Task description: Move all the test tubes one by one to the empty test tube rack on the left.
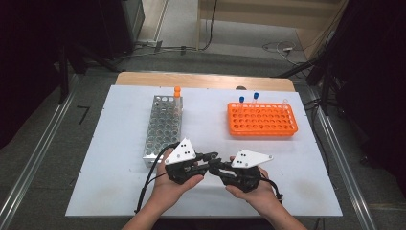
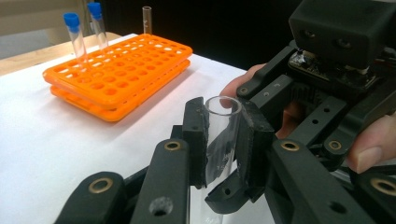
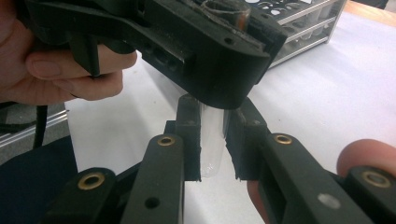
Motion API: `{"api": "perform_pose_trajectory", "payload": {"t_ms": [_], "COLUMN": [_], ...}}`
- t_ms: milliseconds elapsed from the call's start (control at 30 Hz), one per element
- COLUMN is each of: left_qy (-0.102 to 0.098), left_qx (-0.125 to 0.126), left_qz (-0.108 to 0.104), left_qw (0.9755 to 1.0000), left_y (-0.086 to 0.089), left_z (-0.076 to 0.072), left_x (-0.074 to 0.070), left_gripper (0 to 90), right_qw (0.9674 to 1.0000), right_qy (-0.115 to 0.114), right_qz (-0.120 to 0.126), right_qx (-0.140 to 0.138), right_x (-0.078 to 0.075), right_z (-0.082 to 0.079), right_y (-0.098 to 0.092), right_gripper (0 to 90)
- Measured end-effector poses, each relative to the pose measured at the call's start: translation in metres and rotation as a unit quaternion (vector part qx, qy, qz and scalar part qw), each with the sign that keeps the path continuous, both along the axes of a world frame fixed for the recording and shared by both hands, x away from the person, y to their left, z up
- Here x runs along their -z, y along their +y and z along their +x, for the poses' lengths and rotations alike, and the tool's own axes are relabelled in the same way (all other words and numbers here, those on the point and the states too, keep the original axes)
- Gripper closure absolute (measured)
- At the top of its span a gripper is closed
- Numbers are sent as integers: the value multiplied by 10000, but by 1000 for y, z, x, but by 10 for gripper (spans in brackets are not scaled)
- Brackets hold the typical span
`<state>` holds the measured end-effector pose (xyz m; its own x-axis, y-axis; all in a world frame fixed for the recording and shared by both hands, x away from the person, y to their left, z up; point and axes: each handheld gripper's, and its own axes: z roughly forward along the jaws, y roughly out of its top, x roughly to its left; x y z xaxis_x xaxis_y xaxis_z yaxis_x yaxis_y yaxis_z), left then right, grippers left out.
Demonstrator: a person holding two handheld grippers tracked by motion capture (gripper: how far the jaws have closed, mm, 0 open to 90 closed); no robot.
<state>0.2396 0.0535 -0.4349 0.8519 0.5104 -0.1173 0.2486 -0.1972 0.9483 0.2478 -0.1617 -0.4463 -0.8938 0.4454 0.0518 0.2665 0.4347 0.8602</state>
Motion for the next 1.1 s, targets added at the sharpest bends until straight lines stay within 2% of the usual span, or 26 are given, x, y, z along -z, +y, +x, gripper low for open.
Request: {"api": "perform_pose_trajectory", "payload": {"t_ms": [133, 200, 333, 400, 467, 633, 767, 933, 1100], "left_qy": [-16, 8, 13, 20, 30, 28, 57, 35, 4], "left_qx": [-75, -122, -184, -234, -292, -410, -561, -730, -872], "left_qz": [-20, -72, -131, -161, -187, -217, -288, -373, -440], "left_qw": [10000, 9999, 9997, 9996, 9994, 9989, 9980, 9966, 9952], "left_y": [1, 3, 10, 13, 16, 24, 32, 42, 50], "left_z": [1, 3, 6, 8, 11, 19, 28, 38, 45], "left_x": [-1, -3, -6, -8, -9, -12, -16, -22, -29], "left_gripper": [763, 763, 763, 762, 763, 763, 763, 762, 762], "right_qw": [9999, 9999, 9999, 9998, 9994, 9984, 9978, 9979, 9967], "right_qy": [-102, -123, -120, -198, -294, -254, -200, -245, -195], "right_qz": [-41, -30, 41, 79, 149, 395, 459, 377, 343], "right_qx": [10, -51, -107, -51, 117, 329, 431, 475, 707], "right_x": [0, 2, 3, 3, 2, -3, -5, -5, 0], "right_z": [1, 2, 3, 3, 3, 10, 13, 13, 14], "right_y": [-2, -4, -13, -19, -25, -47, -63, -82, -102], "right_gripper": [714, 660, 512, 426, 302, 128, 20, 0, 0]}}
